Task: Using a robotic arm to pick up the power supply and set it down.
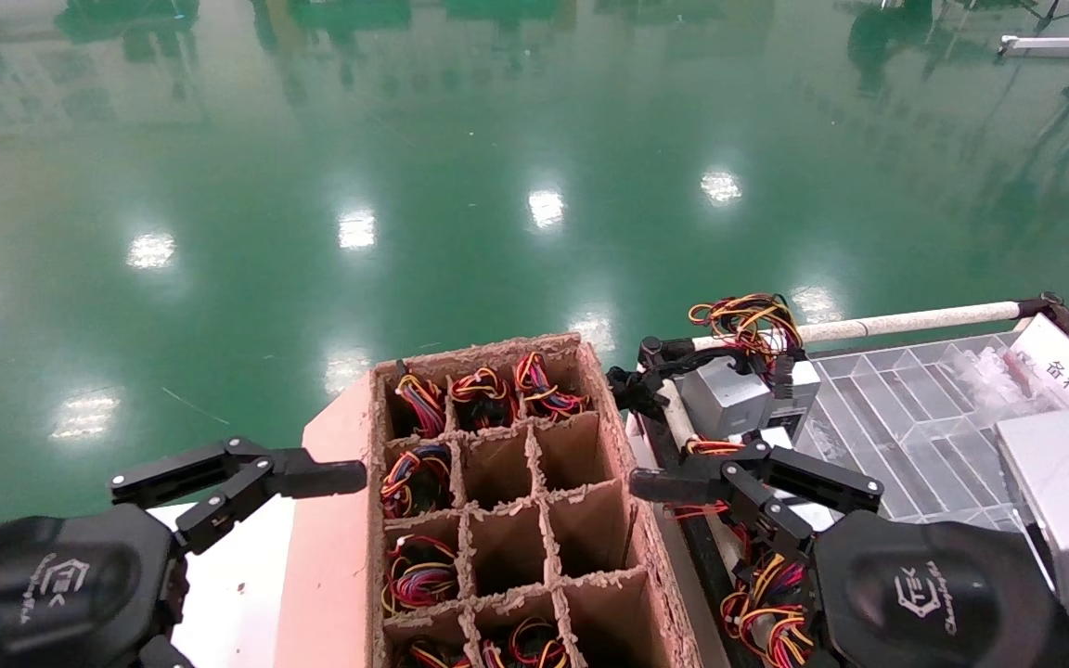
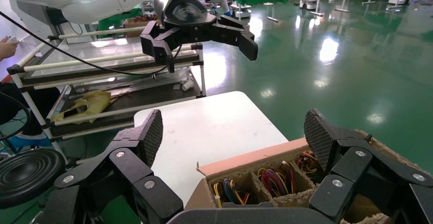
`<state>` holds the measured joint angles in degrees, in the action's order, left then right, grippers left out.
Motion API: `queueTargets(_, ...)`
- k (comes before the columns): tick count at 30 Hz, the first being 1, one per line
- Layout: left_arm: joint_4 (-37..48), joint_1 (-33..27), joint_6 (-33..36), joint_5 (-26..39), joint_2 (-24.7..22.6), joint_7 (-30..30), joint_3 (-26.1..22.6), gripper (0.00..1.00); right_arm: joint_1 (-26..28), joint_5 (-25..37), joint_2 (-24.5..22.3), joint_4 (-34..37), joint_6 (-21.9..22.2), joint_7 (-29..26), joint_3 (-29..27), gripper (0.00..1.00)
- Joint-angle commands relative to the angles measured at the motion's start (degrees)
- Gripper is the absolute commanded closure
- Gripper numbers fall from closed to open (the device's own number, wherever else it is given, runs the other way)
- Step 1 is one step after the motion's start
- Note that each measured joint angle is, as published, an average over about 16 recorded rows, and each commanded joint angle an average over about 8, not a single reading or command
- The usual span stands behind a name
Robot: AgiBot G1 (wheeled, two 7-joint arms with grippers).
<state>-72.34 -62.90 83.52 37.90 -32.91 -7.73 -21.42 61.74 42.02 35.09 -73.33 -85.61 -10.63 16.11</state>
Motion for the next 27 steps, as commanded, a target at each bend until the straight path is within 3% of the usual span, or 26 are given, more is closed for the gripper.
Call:
queueTargets(1,0.00,0.00,0.00,0.00,0.00,0.00,0.00,1.00,0.00,0.00,0.00,0.00,0.00,0.00,0.00,0.00)
queueTargets(27,0.00,0.00,0.00,0.00,0.00,0.00,0.00,1.00,0.00,0.00,0.00,-0.01,0.00,0.00,0.00,0.00)
